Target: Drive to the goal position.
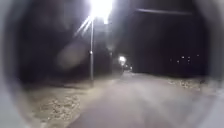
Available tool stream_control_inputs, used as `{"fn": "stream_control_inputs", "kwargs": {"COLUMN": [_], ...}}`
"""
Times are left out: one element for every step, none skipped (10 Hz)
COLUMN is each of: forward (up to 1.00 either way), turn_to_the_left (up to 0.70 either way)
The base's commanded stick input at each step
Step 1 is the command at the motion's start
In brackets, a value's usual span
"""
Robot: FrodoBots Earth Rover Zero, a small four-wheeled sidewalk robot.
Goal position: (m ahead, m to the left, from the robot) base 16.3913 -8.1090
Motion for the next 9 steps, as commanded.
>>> {"fn": "stream_control_inputs", "kwargs": {"forward": [1.0, 1.0, 1.0, 1.0, 1.0, 1.0, 1.0, 1.0, 1.0], "turn_to_the_left": [0.0, 0.0, 0.0, 0.0, 0.0, -0.37, -0.4, -0.4, -0.4]}}
